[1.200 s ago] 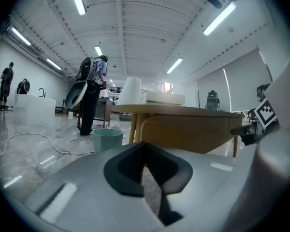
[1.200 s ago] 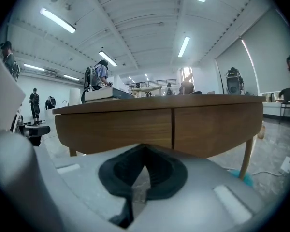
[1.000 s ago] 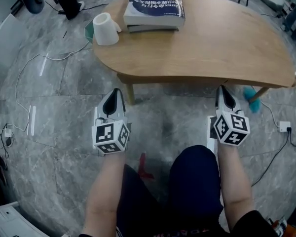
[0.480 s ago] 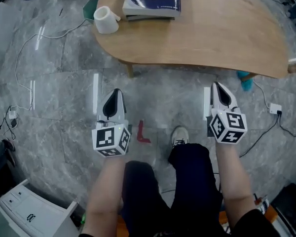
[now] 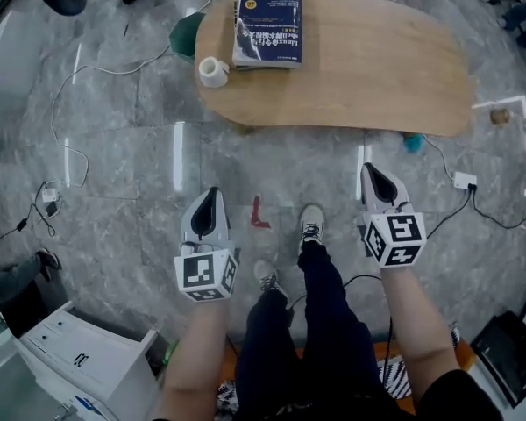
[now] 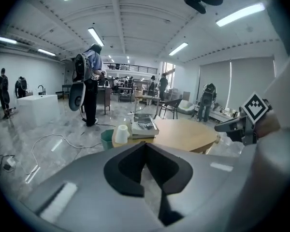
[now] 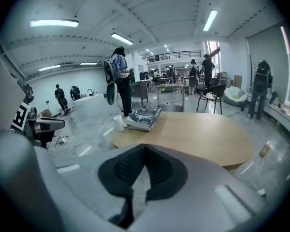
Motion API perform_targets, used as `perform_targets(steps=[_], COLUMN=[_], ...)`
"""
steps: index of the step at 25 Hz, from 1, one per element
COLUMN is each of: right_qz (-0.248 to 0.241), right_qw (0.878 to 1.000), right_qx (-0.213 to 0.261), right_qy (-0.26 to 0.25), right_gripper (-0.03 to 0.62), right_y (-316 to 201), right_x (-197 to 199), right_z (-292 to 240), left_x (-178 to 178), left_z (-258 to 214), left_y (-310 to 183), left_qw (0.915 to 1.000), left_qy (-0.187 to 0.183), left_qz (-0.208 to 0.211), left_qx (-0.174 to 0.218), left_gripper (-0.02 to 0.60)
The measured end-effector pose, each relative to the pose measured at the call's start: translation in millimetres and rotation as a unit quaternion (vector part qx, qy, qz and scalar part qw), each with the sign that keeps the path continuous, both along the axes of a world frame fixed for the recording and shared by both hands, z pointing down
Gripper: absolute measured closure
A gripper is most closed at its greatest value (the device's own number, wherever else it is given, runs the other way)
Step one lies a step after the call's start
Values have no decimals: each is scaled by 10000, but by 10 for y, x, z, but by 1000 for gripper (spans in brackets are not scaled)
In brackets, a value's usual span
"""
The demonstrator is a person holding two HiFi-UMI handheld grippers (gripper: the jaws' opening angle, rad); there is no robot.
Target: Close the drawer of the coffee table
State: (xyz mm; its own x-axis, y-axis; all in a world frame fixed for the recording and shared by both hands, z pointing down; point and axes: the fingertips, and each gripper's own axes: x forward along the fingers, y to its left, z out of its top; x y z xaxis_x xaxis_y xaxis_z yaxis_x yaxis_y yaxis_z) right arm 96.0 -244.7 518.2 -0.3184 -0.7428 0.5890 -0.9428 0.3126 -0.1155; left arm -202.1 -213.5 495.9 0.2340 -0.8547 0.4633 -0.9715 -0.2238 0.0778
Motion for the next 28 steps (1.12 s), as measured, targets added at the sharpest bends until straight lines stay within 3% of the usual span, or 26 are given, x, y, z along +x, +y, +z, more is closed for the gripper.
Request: perform_targets(steps=[7, 13, 21, 28], right_qz=[-191, -70, -36, -136], right_qw=[9990, 9945, 9905, 9907], right_qx=[414, 1021, 1332, 1282], right_qy=[-23, -235, -327, -441], right_gripper=[592, 592, 592, 592], right_y=[504, 901, 1815, 2617], right_x=[-183, -296, -477, -614], right_z=[-1366, -2305, -2791, -2958], left_x=[-40, -102, -90, -19], left_z=[-1320, -2198, -2474, -2481], left_y=[643, 987, 1801, 2477], left_qw=[9997, 9961, 9918, 9896], left_qy=[228, 364, 576, 653], left_qz=[9, 301, 761, 1105], left_qx=[119, 746, 850, 644], left_gripper=[578, 578, 578, 578])
